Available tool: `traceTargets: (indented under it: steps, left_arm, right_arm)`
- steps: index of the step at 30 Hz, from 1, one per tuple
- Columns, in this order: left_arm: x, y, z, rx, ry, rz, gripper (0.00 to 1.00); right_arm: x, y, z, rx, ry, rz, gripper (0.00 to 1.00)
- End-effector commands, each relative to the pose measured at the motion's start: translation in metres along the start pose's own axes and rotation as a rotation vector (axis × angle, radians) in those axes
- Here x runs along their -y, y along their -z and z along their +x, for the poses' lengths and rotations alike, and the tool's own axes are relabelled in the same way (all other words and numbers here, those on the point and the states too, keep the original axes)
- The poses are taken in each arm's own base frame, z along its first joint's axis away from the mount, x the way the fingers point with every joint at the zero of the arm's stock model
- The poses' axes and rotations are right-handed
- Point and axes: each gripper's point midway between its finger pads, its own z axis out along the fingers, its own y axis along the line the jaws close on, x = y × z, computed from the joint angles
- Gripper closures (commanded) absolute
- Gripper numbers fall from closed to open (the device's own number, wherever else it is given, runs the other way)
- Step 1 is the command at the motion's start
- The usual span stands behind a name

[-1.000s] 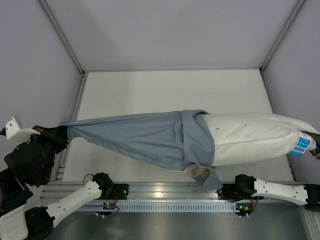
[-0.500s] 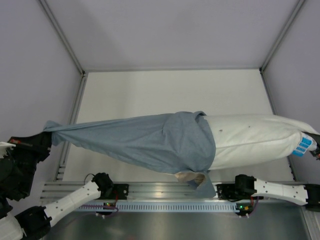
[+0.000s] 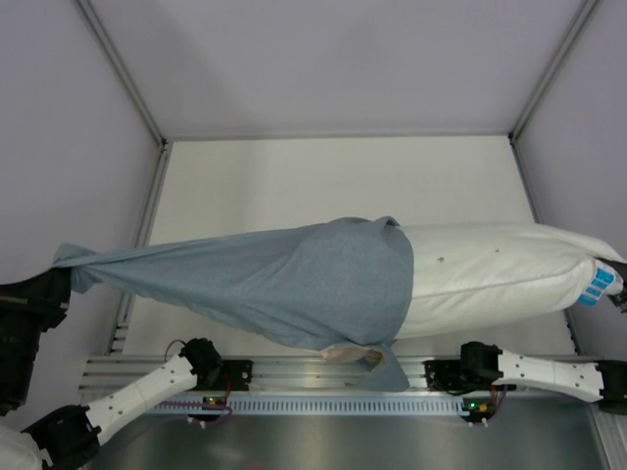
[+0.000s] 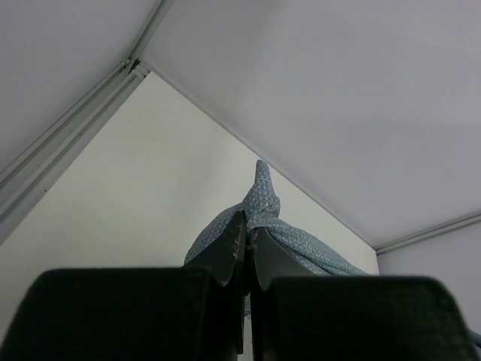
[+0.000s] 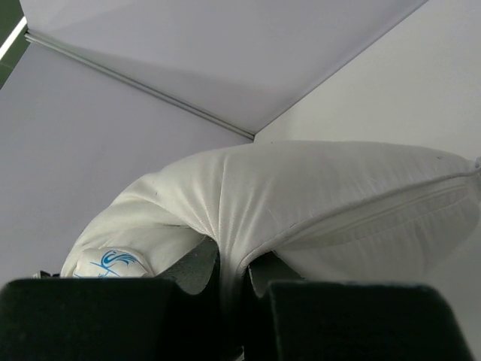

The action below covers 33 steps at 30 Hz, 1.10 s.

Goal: Remove the pillowcase from the pillow

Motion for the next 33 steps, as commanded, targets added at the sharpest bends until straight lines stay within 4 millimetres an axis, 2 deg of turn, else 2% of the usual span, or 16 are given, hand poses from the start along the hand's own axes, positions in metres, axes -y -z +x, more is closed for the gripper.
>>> traceTargets:
  steps: [1,33]
  left_arm:
    - [-0.066,0.017,-0.039,0.163,-0.101,-0.193,1.00]
    - [-0.108,0.040,-0.083,0.255,-0.170,-0.265,1.00]
  right_arm:
    - [0.065,0.044,-0.070,0.291,-0.168,0.072,1.00]
    - [0.083,0.051,-0.076,0.320,-0.191,0.119,1.00]
